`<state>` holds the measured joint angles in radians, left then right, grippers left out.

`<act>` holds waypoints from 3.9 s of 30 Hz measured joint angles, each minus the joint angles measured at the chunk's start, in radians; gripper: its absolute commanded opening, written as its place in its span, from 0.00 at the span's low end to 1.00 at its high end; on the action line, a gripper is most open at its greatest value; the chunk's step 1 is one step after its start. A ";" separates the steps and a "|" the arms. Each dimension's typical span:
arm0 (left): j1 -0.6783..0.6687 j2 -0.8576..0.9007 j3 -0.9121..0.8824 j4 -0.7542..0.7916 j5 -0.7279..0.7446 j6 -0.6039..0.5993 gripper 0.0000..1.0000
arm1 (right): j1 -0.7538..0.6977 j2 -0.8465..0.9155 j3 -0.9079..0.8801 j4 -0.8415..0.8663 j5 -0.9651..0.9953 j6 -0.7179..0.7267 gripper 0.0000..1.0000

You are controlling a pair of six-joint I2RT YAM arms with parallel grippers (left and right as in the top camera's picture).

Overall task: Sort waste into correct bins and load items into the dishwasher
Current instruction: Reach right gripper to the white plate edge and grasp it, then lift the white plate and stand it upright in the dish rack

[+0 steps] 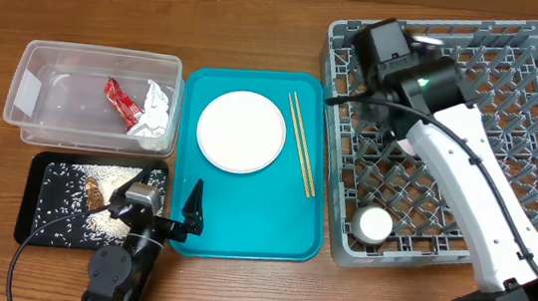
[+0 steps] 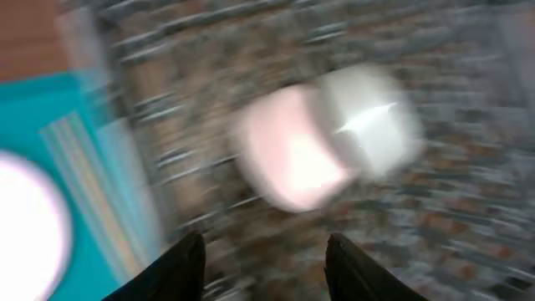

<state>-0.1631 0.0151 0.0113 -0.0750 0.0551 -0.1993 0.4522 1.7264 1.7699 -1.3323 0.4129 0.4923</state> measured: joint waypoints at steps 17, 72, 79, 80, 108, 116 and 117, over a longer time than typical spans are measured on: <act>0.000 0.000 0.000 0.000 0.000 0.000 1.00 | 0.186 0.219 -0.222 0.427 -0.538 0.142 0.44; 0.000 0.000 0.000 0.000 0.000 0.000 1.00 | -0.038 0.056 -0.195 0.390 0.667 0.032 0.04; 0.000 0.000 0.000 0.000 0.000 0.000 1.00 | -0.037 0.095 -0.200 0.397 0.669 0.005 0.04; 0.000 0.000 0.000 0.000 0.000 0.000 1.00 | -0.036 0.095 -0.200 0.394 0.665 0.005 0.04; 0.000 0.000 0.000 0.000 0.000 0.000 1.00 | 0.059 0.095 -0.200 0.417 0.553 0.000 0.04; 0.000 0.000 0.000 0.000 0.000 0.000 1.00 | 0.057 0.095 -0.200 0.427 0.563 0.000 0.04; 0.000 0.000 0.000 0.000 0.000 0.000 1.00 | 0.054 0.095 -0.200 0.431 0.576 0.000 0.04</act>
<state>-0.1631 0.0151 0.0113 -0.0746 0.0551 -0.1993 0.5064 1.8210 1.5696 -0.9016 0.9894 0.4923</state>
